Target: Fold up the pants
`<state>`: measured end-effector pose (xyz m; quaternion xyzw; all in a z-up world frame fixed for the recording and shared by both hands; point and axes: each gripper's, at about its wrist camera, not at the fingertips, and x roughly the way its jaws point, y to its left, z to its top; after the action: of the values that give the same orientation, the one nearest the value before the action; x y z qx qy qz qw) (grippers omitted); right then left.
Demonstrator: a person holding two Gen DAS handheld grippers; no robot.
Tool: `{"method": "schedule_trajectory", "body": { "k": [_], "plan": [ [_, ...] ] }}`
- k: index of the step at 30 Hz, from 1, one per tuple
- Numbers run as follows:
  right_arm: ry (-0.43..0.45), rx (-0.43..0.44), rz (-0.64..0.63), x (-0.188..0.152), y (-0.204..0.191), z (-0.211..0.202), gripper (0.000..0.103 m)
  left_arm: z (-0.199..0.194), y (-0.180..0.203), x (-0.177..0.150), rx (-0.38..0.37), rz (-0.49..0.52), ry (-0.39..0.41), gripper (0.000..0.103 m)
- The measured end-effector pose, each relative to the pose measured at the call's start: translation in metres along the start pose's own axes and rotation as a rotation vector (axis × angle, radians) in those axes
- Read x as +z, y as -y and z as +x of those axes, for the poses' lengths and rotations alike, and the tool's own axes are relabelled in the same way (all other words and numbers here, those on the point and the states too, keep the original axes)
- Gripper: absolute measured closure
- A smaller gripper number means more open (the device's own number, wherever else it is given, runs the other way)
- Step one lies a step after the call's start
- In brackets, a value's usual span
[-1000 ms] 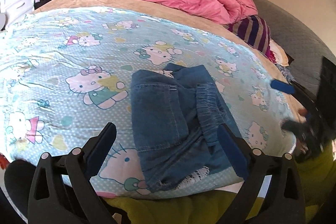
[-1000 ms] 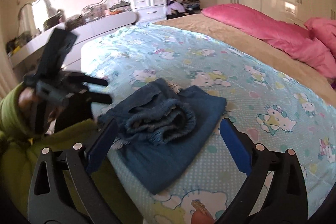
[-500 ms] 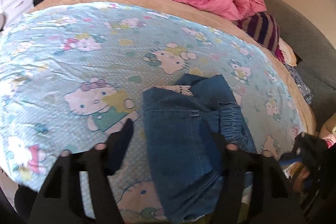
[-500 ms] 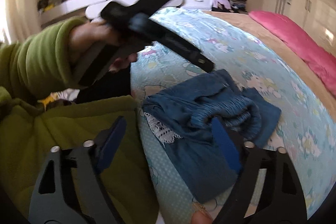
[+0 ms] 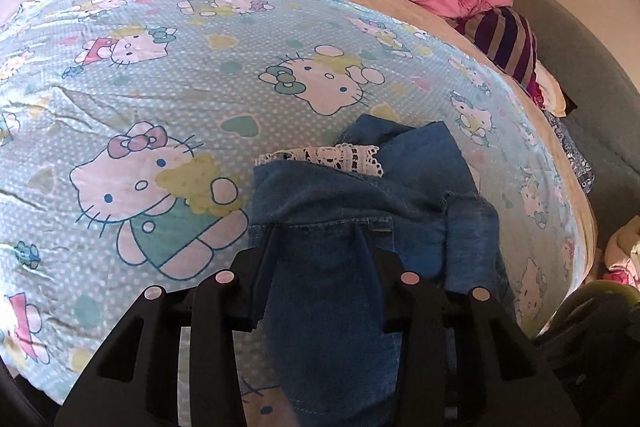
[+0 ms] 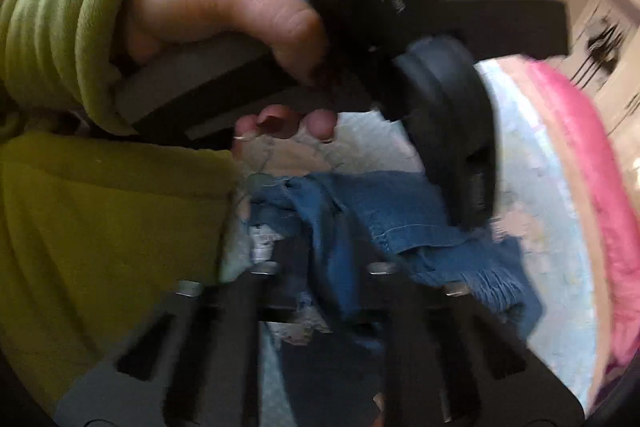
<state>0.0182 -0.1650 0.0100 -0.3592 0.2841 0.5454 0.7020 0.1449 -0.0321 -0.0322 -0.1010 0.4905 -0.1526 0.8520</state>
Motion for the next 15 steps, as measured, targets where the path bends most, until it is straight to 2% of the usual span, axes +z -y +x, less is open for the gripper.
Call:
{"method": "schedule_trajectory", "body": {
  "k": [2, 4, 8, 15],
  "plan": [
    [0.01, 0.037, -0.014, -0.003, -0.004, -0.012, 0.1, 0.0, -0.001, 0.0, -0.009, 0.0, 0.004, 0.064],
    [-0.008, 0.028, -0.03, -0.011, -0.011, -0.019, 0.1, 0.001, -0.001, 0.0, -0.023, -0.004, 0.01, 0.064],
    [-0.051, 0.045, 0.03, -0.036, -0.014, 0.005, 0.1, 0.003, -0.003, 0.0, -0.035, -0.016, 0.019, 0.064],
    [0.031, 0.075, 0.134, -0.04, -0.01, -0.023, 0.09, -0.005, 0.003, -0.005, -0.011, -0.003, 0.044, 0.064]
  ]
}}
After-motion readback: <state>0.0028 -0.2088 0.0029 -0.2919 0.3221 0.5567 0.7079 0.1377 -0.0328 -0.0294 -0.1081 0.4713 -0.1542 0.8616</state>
